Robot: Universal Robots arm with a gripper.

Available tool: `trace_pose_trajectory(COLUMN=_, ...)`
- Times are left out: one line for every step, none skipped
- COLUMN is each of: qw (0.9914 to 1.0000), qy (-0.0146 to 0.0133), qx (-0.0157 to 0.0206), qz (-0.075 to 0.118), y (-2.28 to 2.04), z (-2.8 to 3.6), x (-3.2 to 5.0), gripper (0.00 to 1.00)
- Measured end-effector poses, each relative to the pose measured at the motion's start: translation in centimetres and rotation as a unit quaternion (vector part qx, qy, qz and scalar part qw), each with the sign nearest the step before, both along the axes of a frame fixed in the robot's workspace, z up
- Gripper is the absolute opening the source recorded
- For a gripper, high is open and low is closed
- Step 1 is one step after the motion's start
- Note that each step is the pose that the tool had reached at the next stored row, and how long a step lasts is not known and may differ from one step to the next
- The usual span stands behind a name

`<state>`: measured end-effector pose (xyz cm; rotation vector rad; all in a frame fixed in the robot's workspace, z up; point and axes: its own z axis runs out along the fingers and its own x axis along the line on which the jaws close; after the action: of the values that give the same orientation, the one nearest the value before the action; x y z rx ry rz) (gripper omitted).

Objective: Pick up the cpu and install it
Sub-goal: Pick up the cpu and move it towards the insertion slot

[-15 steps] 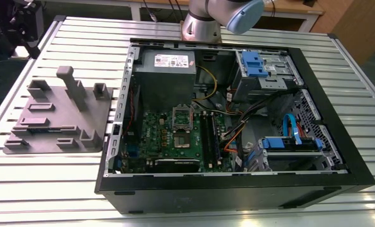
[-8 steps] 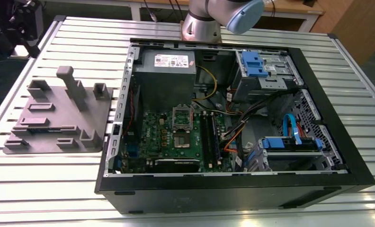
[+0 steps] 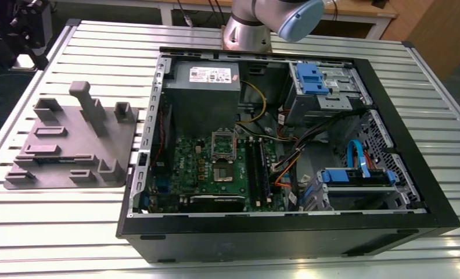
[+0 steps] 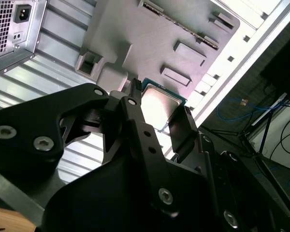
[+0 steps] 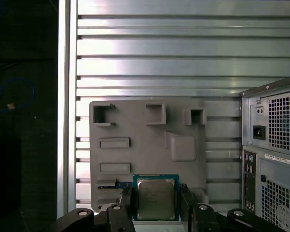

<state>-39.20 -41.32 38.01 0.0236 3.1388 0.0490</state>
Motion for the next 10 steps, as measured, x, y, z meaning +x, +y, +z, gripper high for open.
trace_pose_trajectory(qw=1.00000, qy=0.0000, qx=0.0000, qz=0.000, y=0.00, z=0.00, x=0.00, gripper=0.47)
trace_pose_trajectory(qw=1.00000, qy=0.0000, qx=0.0000, qz=0.000, y=0.00, z=0.00, x=0.00, gripper=0.47)
trace_pose_trajectory(qw=1.00000, qy=0.0000, qx=0.0000, qz=0.000, y=0.00, z=0.00, x=0.00, gripper=0.47)
trace_pose_trajectory(qw=1.00000, qy=0.0000, qx=0.0000, qz=0.000, y=0.00, z=0.00, x=0.00, gripper=0.47)
trace_pose_trajectory(qw=1.00000, qy=0.0000, qx=0.0000, qz=0.000, y=0.00, z=0.00, x=0.00, gripper=0.47)
trace_pose_trajectory(qw=1.00000, qy=0.0000, qx=0.0000, qz=0.000, y=0.00, z=0.00, x=0.00, gripper=0.47)
trace_pose_trajectory(qw=1.00000, qy=0.0000, qx=0.0000, qz=0.000, y=0.00, z=0.00, x=0.00, gripper=0.47)
trace_pose_trajectory(qw=1.00000, qy=0.0000, qx=0.0000, qz=0.000, y=0.00, z=0.00, x=0.00, gripper=0.47)
trace_pose_trajectory(qw=1.00000, qy=0.0000, qx=0.0000, qz=0.000, y=0.00, z=0.00, x=0.00, gripper=0.47)
trace_pose_trajectory(qw=1.00000, qy=-0.0001, qx=0.0000, qz=0.000, y=0.00, z=0.00, x=0.01, gripper=0.47)
